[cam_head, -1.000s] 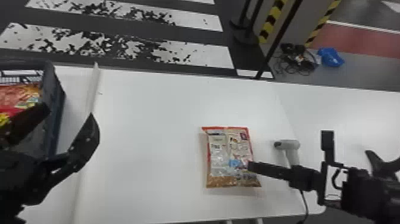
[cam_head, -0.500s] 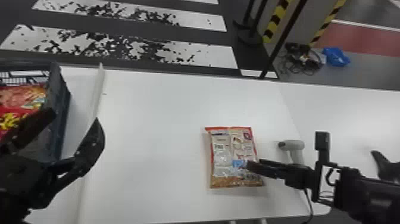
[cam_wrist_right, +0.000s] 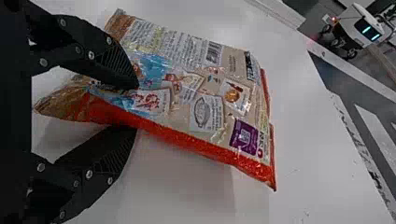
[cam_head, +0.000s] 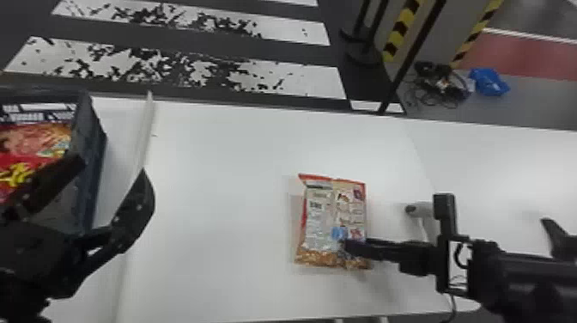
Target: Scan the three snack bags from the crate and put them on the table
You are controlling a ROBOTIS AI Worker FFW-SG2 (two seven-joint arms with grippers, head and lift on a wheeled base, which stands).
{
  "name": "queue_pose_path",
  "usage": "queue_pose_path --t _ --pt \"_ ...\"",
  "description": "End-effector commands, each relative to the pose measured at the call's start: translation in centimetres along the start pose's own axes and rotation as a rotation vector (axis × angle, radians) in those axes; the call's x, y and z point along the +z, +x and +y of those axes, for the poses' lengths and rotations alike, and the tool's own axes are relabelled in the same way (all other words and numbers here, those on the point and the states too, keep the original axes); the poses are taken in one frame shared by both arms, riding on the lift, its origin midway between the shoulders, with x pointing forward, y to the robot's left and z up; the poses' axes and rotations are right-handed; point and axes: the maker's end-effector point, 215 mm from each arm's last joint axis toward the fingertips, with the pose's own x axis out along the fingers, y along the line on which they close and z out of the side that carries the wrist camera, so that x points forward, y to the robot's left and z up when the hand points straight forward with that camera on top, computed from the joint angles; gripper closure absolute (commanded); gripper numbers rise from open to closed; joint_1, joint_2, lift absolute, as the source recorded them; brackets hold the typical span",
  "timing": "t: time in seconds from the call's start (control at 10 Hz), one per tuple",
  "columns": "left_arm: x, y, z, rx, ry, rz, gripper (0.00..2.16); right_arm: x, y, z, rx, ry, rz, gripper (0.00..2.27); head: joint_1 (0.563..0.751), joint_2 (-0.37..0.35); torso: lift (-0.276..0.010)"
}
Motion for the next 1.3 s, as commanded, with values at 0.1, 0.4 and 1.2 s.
queue_pose_path --t 0.1,0.4,1.2 --pt "-0.4 0.4 0.4 0.005 -0.001 -0.002 0.04 0.6 -0.6 1.1 0.017 -0.002 -0.02 2.19 0.695 -0.182 -0.094" --pt "-1.3 1.0 0.9 0.01 -0.006 0.006 0.04 5.0 -4.9 6.1 0.105 0.014 -0.155 2.19 0.695 -0.165 -0.094" --pt "-3.3 2.3 1.3 0.006 -0.005 0.033 0.04 15.8 -22.0 -19.1 -0.593 0.394 -0.909 2.18 0.695 -0.35 -0.094"
